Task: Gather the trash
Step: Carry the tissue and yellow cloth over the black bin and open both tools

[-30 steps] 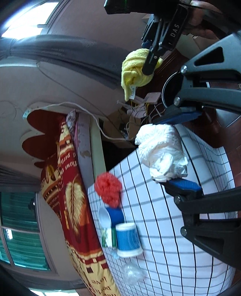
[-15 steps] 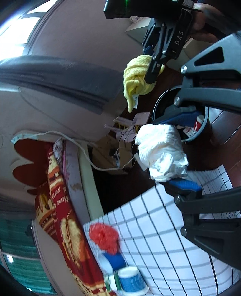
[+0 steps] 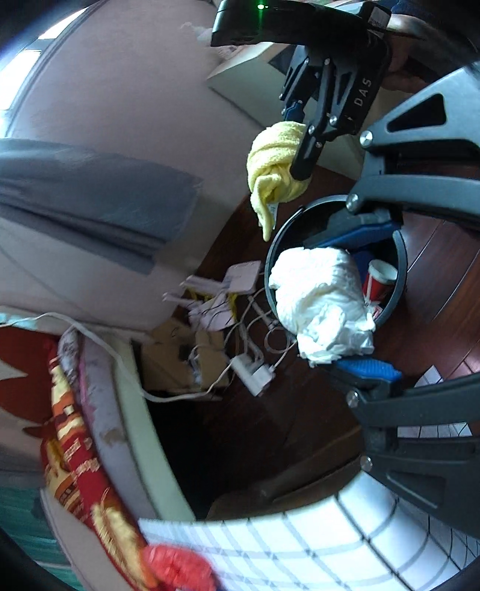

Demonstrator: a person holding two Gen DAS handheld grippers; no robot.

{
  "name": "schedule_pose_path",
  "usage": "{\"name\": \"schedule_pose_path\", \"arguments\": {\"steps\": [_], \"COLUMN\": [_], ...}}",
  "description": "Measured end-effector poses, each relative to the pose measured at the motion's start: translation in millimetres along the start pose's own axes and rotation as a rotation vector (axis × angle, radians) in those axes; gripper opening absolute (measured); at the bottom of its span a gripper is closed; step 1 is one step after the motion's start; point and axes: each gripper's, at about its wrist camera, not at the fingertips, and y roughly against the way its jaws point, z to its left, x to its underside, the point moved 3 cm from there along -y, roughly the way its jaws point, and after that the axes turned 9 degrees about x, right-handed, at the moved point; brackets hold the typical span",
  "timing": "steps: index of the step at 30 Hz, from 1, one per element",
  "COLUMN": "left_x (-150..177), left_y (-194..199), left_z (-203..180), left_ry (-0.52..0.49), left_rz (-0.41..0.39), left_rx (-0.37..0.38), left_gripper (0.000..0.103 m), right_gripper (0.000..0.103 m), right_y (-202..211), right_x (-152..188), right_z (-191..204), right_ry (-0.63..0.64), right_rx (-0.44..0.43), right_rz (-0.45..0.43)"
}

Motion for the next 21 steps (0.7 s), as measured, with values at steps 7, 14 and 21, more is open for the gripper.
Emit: {"name": "schedule_pose_path", "arguments": {"steps": [7,14,21], "left_x": [12.3,21.2,34.9], "left_y": [-38.0,-72.8,-111.7], "left_z": [-1.3,4.4,9.6], "left_ry": [0.003,0.052,0.095], "left_rz": [0.072,0.160,0.262], "left_rx": [0.039,0.092,0.151], "left_gripper": [0.052,0.052,0.077], "right_gripper": [0.049,0.049,0.056], "right_y": [-29.3,-67.7,-103.2], "right_x": [18.4,38.4,53.2], "right_z": [-12.7,-7.4,-3.5], "right_ry": [0.019,0.101,0.151], "right_rx": [0.013,0.012,0.025], "right_rz": [0.050,0.123,0.185]}}
